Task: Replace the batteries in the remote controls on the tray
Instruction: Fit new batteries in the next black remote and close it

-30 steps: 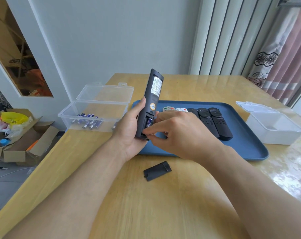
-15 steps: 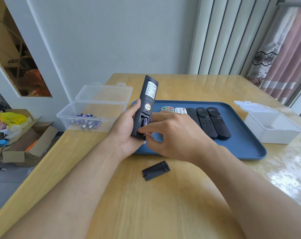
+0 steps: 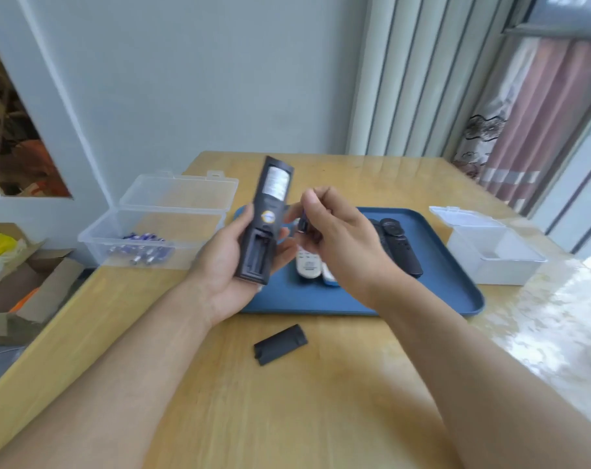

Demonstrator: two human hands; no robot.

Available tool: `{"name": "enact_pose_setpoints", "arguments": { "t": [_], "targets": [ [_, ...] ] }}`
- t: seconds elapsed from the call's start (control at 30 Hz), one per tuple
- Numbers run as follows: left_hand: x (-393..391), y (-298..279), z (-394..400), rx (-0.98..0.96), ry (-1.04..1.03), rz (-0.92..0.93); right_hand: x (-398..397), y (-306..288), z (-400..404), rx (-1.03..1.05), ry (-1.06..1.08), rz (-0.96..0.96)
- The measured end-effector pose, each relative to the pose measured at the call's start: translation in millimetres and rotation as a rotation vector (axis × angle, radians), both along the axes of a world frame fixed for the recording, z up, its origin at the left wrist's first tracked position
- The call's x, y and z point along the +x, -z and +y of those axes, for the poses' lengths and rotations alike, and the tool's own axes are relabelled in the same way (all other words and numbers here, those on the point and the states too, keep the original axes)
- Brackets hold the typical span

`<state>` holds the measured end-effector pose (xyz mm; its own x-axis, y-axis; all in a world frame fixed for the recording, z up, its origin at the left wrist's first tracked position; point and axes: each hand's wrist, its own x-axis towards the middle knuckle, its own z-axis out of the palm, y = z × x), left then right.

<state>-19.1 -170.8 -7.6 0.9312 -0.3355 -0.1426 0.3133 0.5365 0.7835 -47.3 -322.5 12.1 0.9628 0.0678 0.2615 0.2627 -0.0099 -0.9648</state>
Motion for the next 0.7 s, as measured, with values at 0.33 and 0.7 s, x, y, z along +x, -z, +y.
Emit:
{"name": "enact_pose_setpoints", "arguments": {
  "t": [0.33, 0.7],
  "targets": [
    [-17, -13, -44, -0.003, -0.043, -0.058, 16, -23, -103, 0.082, 0.336, 0.383],
    [-35, -9, -108, -0.003, -0.006, -0.097, 12, -51, -233, -1.194, 0.411, 0.606]
  ]
}}
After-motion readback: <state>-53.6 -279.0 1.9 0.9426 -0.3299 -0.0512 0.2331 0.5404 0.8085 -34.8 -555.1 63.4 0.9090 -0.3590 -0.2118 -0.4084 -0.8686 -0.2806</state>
